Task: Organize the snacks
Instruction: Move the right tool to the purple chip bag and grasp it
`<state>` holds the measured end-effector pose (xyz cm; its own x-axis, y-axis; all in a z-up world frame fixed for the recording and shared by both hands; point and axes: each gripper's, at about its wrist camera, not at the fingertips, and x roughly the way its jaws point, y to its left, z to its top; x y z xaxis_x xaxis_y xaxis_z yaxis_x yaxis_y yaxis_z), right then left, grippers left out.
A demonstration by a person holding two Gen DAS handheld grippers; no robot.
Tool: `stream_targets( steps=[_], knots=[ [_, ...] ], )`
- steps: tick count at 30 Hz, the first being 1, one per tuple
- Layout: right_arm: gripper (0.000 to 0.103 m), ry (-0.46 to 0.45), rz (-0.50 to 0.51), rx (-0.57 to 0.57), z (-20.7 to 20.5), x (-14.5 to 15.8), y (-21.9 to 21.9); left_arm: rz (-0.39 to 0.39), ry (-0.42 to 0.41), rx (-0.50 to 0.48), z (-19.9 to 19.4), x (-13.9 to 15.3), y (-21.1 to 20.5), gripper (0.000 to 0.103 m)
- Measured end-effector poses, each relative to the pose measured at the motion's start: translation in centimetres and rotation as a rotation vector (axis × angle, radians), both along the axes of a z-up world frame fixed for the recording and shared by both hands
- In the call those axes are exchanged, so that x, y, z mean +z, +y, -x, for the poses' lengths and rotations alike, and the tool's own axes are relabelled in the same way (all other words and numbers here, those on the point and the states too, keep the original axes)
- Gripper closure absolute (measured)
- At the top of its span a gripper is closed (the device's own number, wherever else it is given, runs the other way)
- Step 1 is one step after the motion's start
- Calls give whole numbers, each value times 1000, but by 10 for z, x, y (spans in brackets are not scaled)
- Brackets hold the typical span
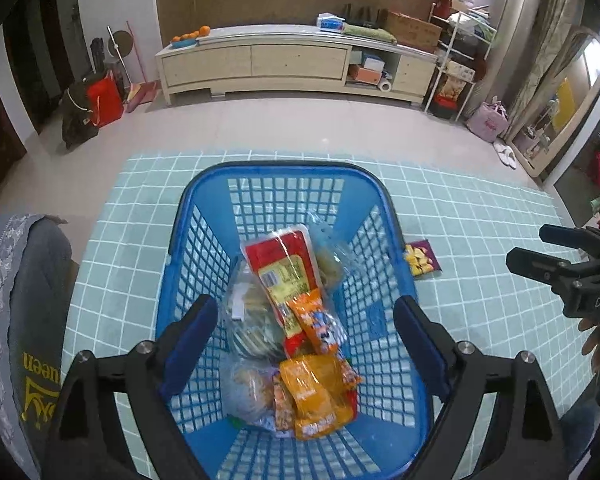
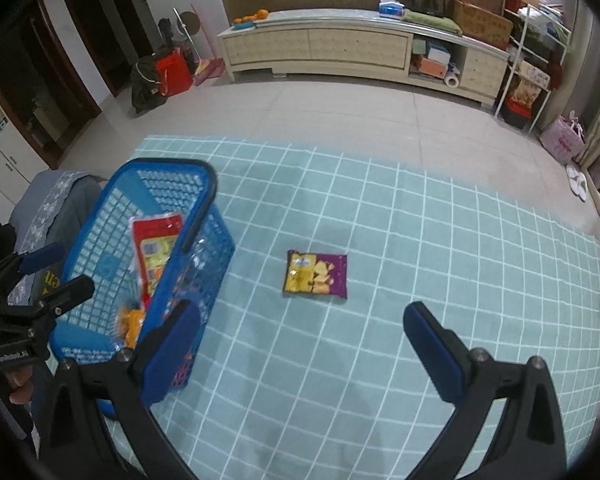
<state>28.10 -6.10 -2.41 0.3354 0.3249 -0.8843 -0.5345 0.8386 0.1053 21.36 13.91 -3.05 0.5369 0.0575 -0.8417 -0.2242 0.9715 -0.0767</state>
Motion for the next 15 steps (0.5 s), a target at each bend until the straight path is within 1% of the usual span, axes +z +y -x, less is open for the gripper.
stream_targets(
  steps=[4,7,12,15],
  knots=[
    [0,19,4,-6,-16,-12,4,-9,15,9,-15,-7,8,15],
    [0,43,14,-3,-25,-26,8,-33,40,7,-25,-17,8,13],
    [0,85,46,0,-41,-54,16,-24,73,21,-37,-34,13,13],
    [0,117,54,4,-51,-73,21,-42,89,28,-44,-42,16,13]
  ],
)
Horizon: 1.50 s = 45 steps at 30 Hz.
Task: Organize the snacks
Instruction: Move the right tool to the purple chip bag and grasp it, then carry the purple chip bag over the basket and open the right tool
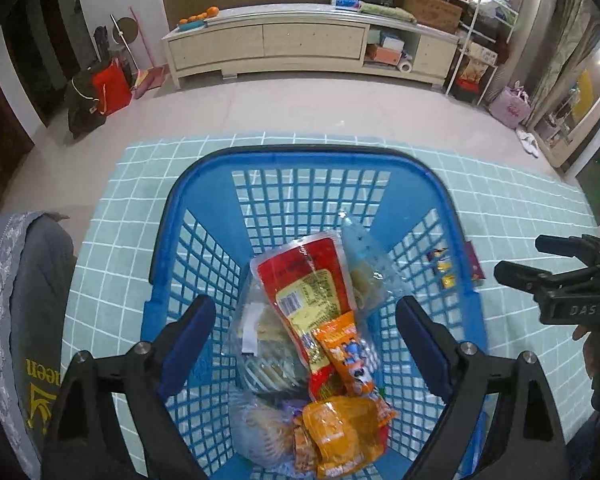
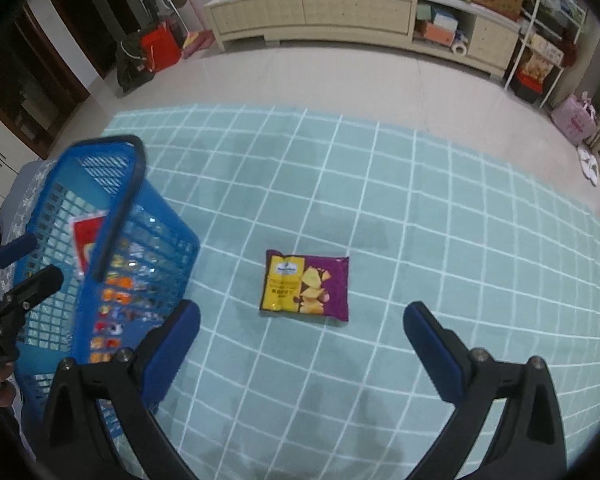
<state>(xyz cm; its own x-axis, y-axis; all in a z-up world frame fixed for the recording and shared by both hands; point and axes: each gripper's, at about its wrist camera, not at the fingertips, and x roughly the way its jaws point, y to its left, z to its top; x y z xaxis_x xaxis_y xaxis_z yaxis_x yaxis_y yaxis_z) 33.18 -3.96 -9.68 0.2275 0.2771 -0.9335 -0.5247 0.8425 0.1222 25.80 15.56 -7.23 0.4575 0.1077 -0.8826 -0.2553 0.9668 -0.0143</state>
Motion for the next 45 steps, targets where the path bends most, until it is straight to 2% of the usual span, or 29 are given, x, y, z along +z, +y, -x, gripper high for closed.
stream_targets(
  steps=[9,12,17,19,20,21,24,26,34,40,41,43,45],
  knots=[
    [0,83,51,-7,-22,-53,13,13,17,7,-25,-20,-1,13],
    [0,94,59,-22,-26,-63,14,21,49,0,-32,-26,-2,13],
    [1,74,86,-2,-23,-68,20,15,32,2,-34,-22,1,13],
    [5,40,110,15,-18,-68,23,8,39,7,-34,-23,5,13],
    [12,15,130,24,-15,-67,25,9,43,19,-33,-24,8,13],
    [20,-12,156,39,-12,-66,26,5,43,27,-32,-24,10,13],
    [40,-27,145,81,-3,-58,29,-23,49,39,-30,-24,11,13],
    [45,-21,132,85,0,-55,27,-22,48,37,-27,-24,9,13],
    [47,-29,80,89,17,-31,21,-12,15,33,-6,-16,3,13],
    [47,-72,18,93,38,11,22,-18,-40,47,24,4,1,13],
    [47,-82,1,96,42,21,20,-13,-50,43,31,8,0,12],
    [47,-108,-18,99,52,38,20,8,-72,40,43,15,-1,0],
    [47,-131,-32,108,65,52,22,28,-92,38,54,22,-1,0]
  ],
)
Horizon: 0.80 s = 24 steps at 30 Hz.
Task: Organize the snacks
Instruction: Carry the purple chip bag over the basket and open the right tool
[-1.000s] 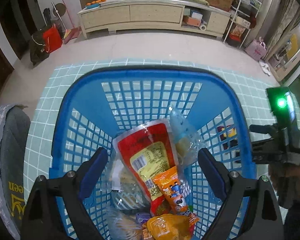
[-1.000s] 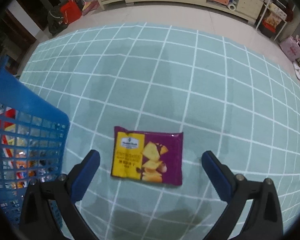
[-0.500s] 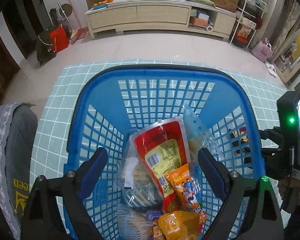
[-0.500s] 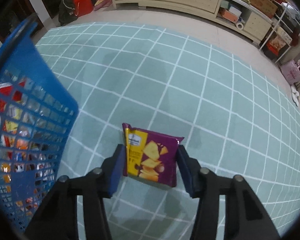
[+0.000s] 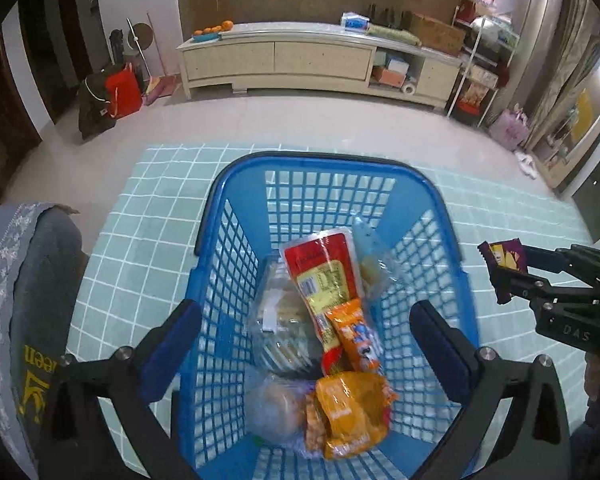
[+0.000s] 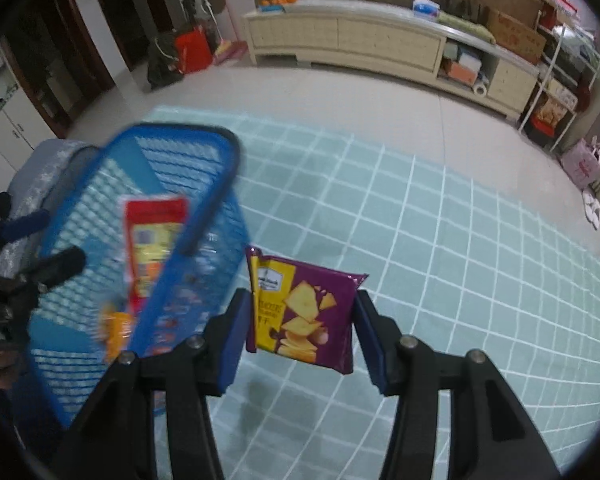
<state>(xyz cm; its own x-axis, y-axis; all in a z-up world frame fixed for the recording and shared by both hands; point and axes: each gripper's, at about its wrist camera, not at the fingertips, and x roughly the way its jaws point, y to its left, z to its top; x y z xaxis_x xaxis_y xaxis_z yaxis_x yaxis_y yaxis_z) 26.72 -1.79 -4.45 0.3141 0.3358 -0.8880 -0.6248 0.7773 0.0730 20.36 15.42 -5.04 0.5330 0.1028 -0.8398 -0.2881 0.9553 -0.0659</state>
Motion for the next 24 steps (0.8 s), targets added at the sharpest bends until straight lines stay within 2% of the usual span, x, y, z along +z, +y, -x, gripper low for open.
stream_targets(
  steps=[6,12,16,21,24],
  knots=[
    [47,-58,-32,42,31,39,9,12,-41,-10,33,21,0,0],
    [47,-79,-50,89,62,57,29,2,-60,16,64,33,10,0],
    [47,-73,-49,113,77,56,45,21,-74,34,83,36,23,0],
    [47,-61,-27,147,90,46,72,0,-77,70,96,37,35,0],
    [47,-32,-22,158,91,36,84,36,-85,63,104,34,44,0]
  ],
)
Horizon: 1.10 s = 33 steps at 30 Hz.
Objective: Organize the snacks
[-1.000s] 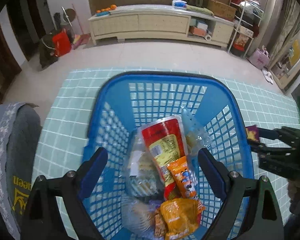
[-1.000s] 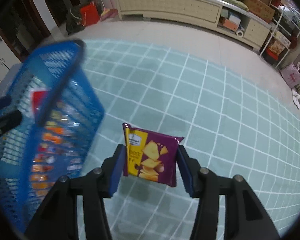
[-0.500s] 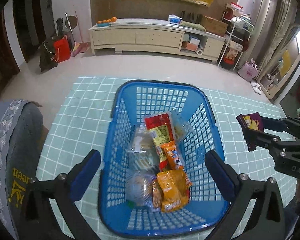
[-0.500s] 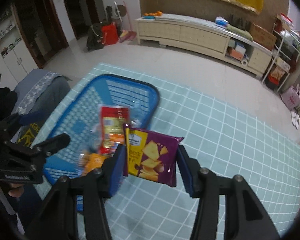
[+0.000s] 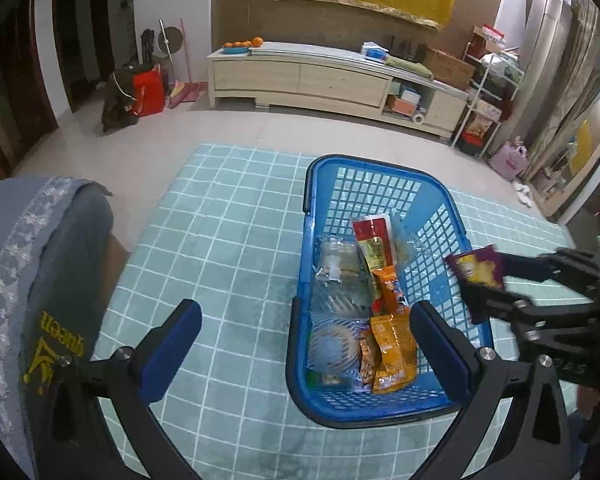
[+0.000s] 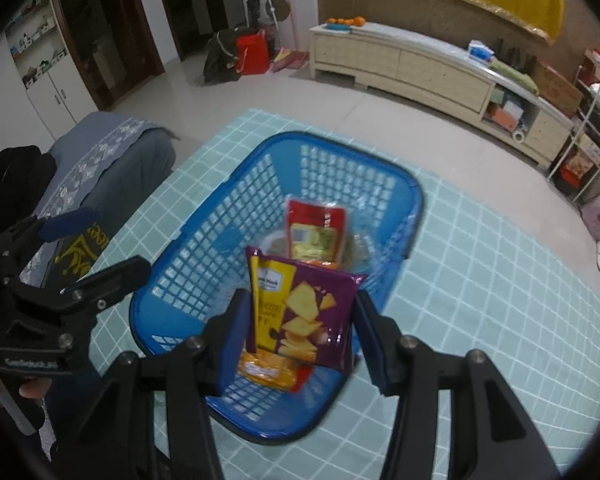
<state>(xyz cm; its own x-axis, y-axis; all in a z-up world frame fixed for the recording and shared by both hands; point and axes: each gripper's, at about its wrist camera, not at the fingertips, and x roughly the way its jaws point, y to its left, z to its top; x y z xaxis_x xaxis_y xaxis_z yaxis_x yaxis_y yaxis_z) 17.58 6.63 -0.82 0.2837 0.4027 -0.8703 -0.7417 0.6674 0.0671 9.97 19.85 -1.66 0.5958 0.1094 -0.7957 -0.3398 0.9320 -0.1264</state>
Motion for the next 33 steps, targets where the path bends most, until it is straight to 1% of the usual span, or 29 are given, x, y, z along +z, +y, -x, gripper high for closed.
stream_targets(
  steps=[1,4,6,10,13,14,15,18,21,23,28,31,32,33],
  knots=[
    [47,8,0,8,2,-3,4,3,-3,0,2,0,2,0],
    [47,5,23,31,9,-13,16,-24,6,23,4,-5,9,0],
    [47,-3,56,35,9,-20,22,-18,10,28,7,-9,12,0],
    [45,-6,79,36,10,-28,25,-9,26,30,9,-18,14,0],
    [35,-65,122,44,14,-33,29,3,32,36,10,-24,16,0],
    [28,-80,134,44,14,-35,29,7,30,35,11,-25,16,0],
    [24,-77,134,42,14,-36,28,9,27,32,11,-25,15,0],
    [19,-47,100,36,14,-34,20,7,23,21,12,-26,12,0],
    [18,-29,54,20,14,-30,8,29,-1,26,17,-27,10,0],
    [18,-29,23,-11,16,-26,-3,19,-20,35,23,-26,4,0],
    [16,-50,-68,-69,35,-15,-42,-19,-86,-6,44,-20,-23,0],
    [14,-88,-100,-125,48,-10,-70,-39,-118,-21,57,-18,-43,0],
    [12,-99,-107,-138,51,-9,-76,-55,-136,-30,62,-16,-53,0],
    [8,-112,-116,-156,55,-7,-85,-70,-154,-28,67,-13,-60,0]
  ],
)
